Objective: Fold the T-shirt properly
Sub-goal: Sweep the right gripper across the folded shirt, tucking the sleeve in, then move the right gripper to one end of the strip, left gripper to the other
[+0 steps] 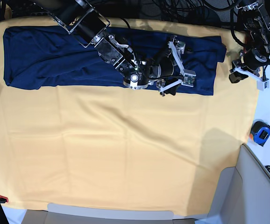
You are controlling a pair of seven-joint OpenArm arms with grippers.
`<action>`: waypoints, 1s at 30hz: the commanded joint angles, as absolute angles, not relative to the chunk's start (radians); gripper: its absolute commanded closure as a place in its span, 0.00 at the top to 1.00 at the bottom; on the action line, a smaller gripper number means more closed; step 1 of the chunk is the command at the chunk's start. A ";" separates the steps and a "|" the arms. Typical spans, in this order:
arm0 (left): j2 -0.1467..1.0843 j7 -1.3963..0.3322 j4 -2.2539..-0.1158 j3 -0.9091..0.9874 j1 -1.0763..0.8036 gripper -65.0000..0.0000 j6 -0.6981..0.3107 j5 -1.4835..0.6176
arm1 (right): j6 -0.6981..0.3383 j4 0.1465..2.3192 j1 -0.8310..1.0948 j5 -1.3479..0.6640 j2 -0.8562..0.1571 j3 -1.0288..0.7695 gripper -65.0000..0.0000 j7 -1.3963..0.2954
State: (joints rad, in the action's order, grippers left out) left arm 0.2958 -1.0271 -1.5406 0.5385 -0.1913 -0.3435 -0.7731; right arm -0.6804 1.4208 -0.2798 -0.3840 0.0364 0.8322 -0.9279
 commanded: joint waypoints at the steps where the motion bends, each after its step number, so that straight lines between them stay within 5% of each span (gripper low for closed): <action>1: 0.314 -1.015 -1.555 0.542 -0.185 0.26 -0.348 -0.788 | -0.682 1.468 -0.300 -0.401 0.048 0.828 0.85 -0.905; 9: 0.346 -1.035 -1.555 0.533 -0.186 0.28 -0.351 -0.776 | -0.682 1.669 -0.278 -0.401 0.025 0.762 0.85 -0.905; 21: 0.412 -1.247 -1.554 0.460 -0.180 0.39 -0.458 -0.725 | -0.618 1.822 -0.054 -0.401 -0.010 0.027 0.85 -0.958; 30: 0.410 -1.343 -1.554 0.392 -0.122 0.40 -0.467 -0.727 | -0.578 1.847 0.062 -0.401 -0.010 -0.266 0.85 -0.997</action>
State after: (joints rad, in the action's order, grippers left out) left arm 0.3939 -1.3361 -1.5398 0.3889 -0.1246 -0.4679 -0.7204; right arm -0.5755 1.8214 0.0776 -0.3805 -0.0021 -0.2646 -1.0210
